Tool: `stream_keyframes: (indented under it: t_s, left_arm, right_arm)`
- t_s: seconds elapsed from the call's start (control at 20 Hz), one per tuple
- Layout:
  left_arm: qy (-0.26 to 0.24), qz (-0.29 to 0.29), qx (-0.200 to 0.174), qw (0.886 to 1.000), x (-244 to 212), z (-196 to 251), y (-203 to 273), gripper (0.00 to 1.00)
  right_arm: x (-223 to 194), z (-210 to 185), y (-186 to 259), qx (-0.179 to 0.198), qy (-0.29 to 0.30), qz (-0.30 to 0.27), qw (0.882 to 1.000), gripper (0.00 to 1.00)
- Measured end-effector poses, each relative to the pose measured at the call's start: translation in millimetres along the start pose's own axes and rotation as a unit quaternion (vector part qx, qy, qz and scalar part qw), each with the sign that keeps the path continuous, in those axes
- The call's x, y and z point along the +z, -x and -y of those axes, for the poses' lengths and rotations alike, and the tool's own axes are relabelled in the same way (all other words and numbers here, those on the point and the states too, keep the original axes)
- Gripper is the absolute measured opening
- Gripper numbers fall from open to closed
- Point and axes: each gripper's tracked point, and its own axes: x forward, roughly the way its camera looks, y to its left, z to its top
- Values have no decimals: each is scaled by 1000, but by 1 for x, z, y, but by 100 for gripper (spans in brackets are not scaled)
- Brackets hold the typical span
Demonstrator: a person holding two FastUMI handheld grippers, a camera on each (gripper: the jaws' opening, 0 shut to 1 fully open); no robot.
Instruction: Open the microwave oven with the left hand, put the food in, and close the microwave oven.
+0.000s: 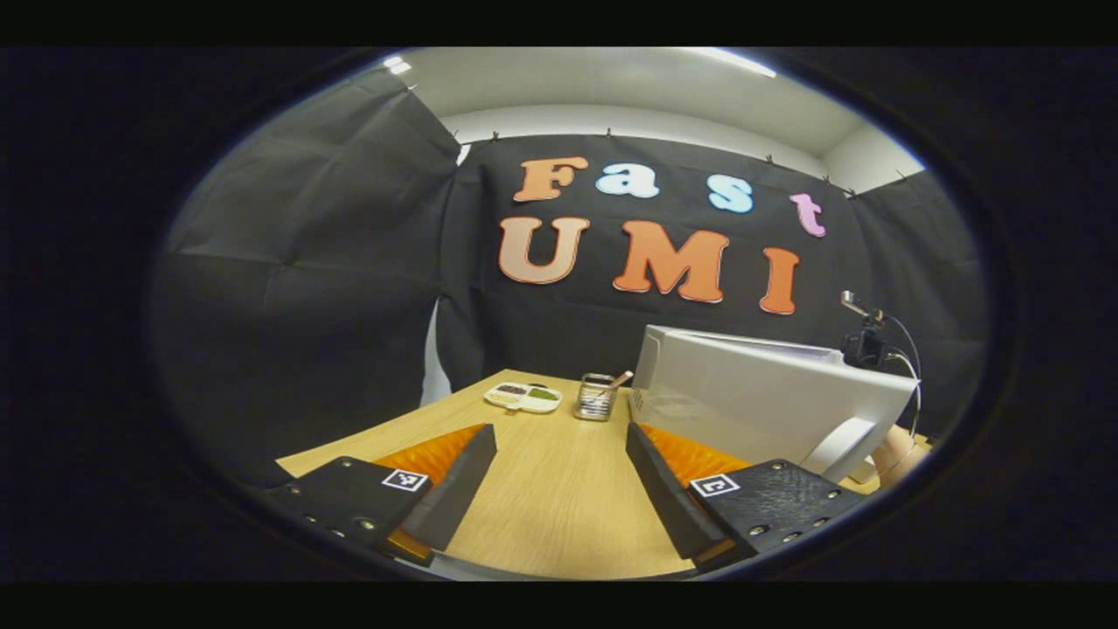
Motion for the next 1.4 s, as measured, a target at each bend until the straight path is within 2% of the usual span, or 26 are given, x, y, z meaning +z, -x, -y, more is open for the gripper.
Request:
stream_keyframes:
  t_s: [0.3,0.6,0.75,0.95,1.15,1.25,1.3,1.35,1.4]
  left_arm:
    - [0,-5,-9,1000,-5,13,1,92]
    - [-12,-6,-17,1000,-13,37,0,92]
    - [-12,-1,-25,1000,-17,56,-2,92]
    - [-17,-2,-11,1000,-22,73,-1,93]
    - [-20,-2,-30,999,-28,112,-4,89]
    - [-33,2,-42,999,-28,133,-9,37]
    - [-43,-2,-48,998,-33,148,-13,34]
    - [-51,-10,-61,997,-38,162,-16,16]
    - [-53,-18,-79,995,-43,181,-18,5]
  right_arm:
    - [25,22,66,22,60,15,998,95]
    - [53,60,116,23,54,32,998,95]
    - [64,82,128,19,63,44,997,95]
    - [73,115,136,16,66,50,996,95]
    - [79,153,144,9,62,56,996,95]
    - [81,173,147,3,59,61,996,95]
    - [82,182,149,-1,58,63,996,95]
    - [82,192,150,-6,58,63,996,95]
    - [81,202,152,-11,56,62,996,95]
